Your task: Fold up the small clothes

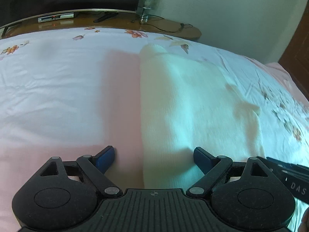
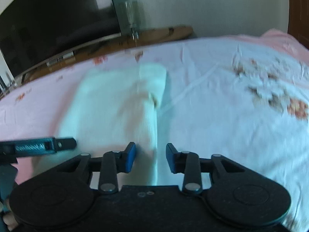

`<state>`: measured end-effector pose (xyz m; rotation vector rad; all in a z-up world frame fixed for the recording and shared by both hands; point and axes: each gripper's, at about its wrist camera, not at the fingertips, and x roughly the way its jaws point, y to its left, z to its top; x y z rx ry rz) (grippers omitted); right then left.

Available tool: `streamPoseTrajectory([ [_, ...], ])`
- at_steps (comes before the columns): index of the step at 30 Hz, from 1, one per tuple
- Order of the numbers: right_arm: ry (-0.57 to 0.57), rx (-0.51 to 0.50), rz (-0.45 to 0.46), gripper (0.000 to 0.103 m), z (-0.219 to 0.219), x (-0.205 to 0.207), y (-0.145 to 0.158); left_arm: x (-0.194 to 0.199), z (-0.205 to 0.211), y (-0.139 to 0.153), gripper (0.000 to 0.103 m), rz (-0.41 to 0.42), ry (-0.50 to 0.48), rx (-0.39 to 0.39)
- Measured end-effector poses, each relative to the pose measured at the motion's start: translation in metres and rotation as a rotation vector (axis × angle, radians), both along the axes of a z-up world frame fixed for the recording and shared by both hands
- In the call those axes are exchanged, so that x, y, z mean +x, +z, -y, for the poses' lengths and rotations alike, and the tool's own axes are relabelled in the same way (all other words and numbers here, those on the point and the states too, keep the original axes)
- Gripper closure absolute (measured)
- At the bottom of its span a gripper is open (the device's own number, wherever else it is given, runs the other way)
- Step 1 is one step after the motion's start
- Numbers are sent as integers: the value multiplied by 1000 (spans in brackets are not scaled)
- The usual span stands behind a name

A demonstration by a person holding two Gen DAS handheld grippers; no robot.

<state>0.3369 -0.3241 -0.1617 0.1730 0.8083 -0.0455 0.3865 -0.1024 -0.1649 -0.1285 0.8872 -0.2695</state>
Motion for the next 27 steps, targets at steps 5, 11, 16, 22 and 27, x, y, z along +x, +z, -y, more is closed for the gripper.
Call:
streamPoseTrajectory([
  [5, -26, 81, -10, 71, 2, -17, -3, -15, -5, -2, 14, 12, -30, 9],
  [11, -12, 79, -17, 69, -4, -24, 1, -13, -9, 4, 14, -29, -10, -14],
  [16, -10, 90, 16, 65, -5, -23, 14, -7, -11, 9, 14, -41, 9, -35],
  [22, -8, 91, 42, 50, -5, -14, 22, 10, -8, 21, 14, -16, 13, -46],
  [27, -17, 103, 60, 41, -4, -2, 25, 29, -3, 26, 14, -6, 20, -57],
])
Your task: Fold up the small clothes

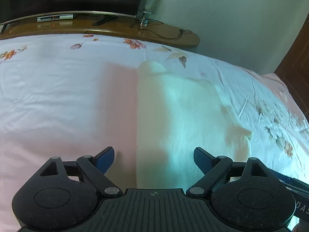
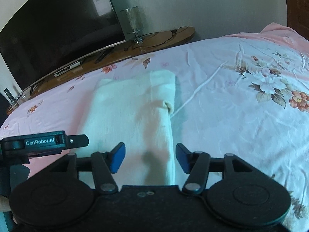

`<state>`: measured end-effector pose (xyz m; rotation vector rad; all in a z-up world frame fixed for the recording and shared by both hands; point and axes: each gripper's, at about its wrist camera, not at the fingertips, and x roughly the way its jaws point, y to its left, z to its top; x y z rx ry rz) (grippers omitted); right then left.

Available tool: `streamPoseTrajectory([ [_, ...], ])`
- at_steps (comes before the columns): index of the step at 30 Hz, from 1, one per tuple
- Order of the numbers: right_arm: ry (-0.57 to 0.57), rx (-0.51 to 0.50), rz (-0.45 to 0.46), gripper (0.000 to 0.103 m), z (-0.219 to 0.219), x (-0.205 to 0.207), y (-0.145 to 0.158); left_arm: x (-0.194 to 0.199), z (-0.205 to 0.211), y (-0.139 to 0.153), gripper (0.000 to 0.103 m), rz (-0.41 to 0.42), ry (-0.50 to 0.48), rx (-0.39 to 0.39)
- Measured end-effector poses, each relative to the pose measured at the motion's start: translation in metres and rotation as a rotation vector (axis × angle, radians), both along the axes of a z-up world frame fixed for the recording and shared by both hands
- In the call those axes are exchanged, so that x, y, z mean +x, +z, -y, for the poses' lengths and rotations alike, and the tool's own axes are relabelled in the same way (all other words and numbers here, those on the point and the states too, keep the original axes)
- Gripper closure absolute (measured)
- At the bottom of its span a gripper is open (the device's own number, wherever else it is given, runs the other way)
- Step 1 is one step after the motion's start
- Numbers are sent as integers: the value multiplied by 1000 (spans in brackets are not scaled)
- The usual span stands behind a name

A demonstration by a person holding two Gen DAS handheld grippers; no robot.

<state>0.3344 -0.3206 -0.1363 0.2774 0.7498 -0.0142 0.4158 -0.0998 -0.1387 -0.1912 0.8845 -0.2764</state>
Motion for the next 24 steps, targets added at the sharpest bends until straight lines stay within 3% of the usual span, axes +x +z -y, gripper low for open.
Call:
streamPoseTrajectory([
  [14, 4, 56, -20, 38, 11, 47, -11, 42, 8, -23, 14, -69, 4, -62],
  [18, 3, 67, -31, 38, 14, 64, -18, 48, 12, -27, 14, -56, -11, -55],
  [20, 0, 84, -40, 38, 16, 72, -22, 52, 11, -28, 5, -58, -22, -67],
  [24, -19, 78, -38, 37, 22, 77, -24, 53, 8, -31, 3, -44, -61, -85],
])
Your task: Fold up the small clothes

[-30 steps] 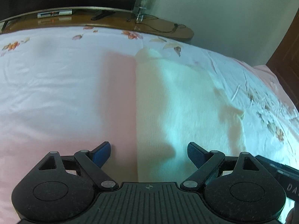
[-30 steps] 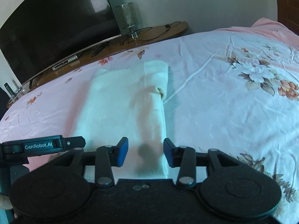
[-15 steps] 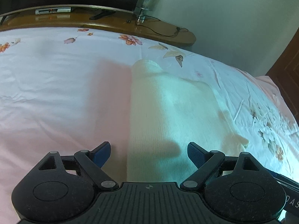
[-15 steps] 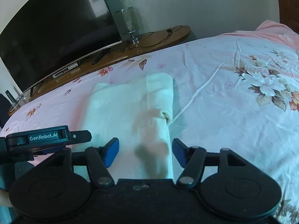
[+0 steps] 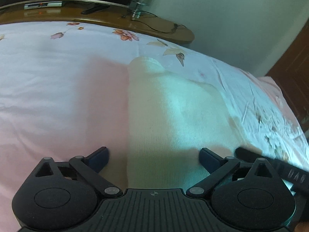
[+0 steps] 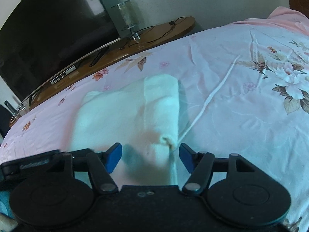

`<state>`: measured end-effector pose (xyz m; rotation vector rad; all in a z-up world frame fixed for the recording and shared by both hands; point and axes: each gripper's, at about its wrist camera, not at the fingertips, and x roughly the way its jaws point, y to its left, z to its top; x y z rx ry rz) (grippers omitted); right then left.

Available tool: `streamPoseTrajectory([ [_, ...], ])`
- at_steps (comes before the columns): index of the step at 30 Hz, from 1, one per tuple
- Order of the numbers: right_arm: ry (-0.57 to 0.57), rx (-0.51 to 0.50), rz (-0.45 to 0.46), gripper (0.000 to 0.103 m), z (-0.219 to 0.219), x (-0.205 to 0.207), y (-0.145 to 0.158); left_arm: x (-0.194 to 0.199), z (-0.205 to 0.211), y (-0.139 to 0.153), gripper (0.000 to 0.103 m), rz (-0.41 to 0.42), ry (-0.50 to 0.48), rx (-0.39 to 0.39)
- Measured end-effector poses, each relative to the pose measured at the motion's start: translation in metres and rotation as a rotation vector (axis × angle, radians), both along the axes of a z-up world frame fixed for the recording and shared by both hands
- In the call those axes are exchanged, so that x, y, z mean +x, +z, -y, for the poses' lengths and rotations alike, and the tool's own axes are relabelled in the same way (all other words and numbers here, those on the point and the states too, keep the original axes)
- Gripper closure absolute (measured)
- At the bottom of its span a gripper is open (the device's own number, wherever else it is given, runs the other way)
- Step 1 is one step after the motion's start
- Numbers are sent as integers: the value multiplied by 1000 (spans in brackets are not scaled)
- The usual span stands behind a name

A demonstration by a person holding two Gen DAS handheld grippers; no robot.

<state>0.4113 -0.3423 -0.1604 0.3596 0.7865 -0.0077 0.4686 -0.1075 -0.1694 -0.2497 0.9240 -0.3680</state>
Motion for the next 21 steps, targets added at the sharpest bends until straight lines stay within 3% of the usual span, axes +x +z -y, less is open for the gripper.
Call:
streamPoseTrajectory([
  [4, -19, -126, 147, 40, -5, -11, 22, -2, -5, 12, 3, 49, 84, 24],
  [5, 3, -146, 159, 48, -7, -7, 26, -1, -5, 17, 3, 71, 97, 28],
  [9, 31, -149, 129, 76, -12, 18, 24, 16, -2, 26, 4, 75, 110, 14],
  [10, 34, -140, 123, 77, -12, 22, 22, 21, 0, 24, 7, 72, 110, 28],
  [11, 38, -133, 117, 77, -13, 26, 19, 26, 3, 21, 17, 60, 108, 41],
  [14, 59, -148, 62, 76, -17, 37, 5, 38, 4, 3, 21, -4, 108, 10],
  [17, 74, -176, 66, 72, -18, 37, 3, 32, 6, 6, 21, 14, 95, 12],
  [19, 70, -157, 80, 61, -16, 32, 10, 27, 3, 7, 20, -2, 85, -3],
  [21, 44, -151, 94, 32, -10, 24, 15, 21, -2, 7, 14, -26, 65, -19],
])
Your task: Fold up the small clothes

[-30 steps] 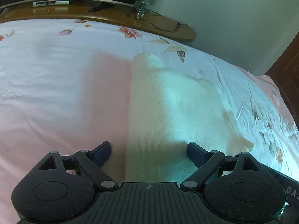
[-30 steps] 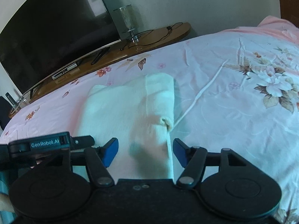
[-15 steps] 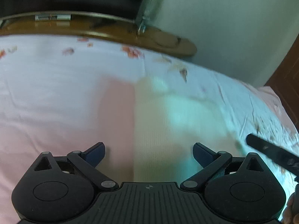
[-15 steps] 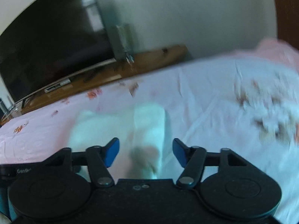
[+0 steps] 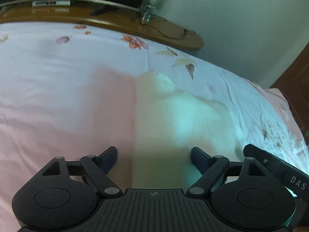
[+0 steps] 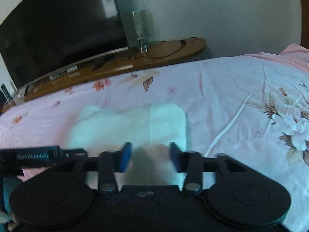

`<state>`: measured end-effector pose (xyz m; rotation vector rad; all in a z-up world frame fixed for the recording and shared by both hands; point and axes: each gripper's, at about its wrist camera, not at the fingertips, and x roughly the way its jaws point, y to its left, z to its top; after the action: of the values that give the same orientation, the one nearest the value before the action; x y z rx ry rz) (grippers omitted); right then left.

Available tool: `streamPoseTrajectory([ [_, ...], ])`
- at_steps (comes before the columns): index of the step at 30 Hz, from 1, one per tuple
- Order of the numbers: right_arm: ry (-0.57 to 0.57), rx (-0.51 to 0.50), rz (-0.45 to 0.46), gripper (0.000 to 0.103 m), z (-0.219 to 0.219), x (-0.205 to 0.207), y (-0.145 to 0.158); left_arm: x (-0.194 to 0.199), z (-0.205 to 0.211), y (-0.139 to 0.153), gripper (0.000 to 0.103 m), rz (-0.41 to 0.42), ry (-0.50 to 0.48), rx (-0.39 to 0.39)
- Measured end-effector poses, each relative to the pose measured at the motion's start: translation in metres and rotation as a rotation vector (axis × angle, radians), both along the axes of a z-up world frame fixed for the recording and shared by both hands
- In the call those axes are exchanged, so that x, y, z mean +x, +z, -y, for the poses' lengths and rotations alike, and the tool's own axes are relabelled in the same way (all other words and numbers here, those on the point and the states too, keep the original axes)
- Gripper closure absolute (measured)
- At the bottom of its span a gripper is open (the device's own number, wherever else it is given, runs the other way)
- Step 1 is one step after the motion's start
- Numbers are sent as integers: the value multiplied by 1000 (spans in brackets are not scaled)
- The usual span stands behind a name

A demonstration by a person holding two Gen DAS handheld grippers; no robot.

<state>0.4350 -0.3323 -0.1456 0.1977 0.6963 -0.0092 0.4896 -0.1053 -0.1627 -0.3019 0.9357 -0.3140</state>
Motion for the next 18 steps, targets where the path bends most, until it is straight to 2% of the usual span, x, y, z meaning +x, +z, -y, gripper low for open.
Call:
streamPoseTrajectory([
  [1, -5, 0, 3, 30, 3, -4, 1, -3, -1, -1, 10, -4, -7, 3],
  [3, 0, 34, -31, 33, 11, -6, -4, -7, -5, -3, 10, -12, -26, -6],
  [6, -10, 144, -101, 34, 25, -6, -17, -11, -7, -5, 10, -16, -31, -27],
  [10, -21, 301, -137, 34, 38, -8, -30, -14, -3, -6, 10, -17, -59, -40],
  [13, -4, 352, -148, 36, 38, -4, -36, -17, 1, -7, 11, -12, -81, -60],
  [16, 18, 364, -135, 46, 34, 0, -38, -16, 3, -8, 26, -15, -84, -86],
  [18, 22, 382, -130, 50, 32, 3, -41, -14, 3, -8, 27, -21, -74, -102],
])
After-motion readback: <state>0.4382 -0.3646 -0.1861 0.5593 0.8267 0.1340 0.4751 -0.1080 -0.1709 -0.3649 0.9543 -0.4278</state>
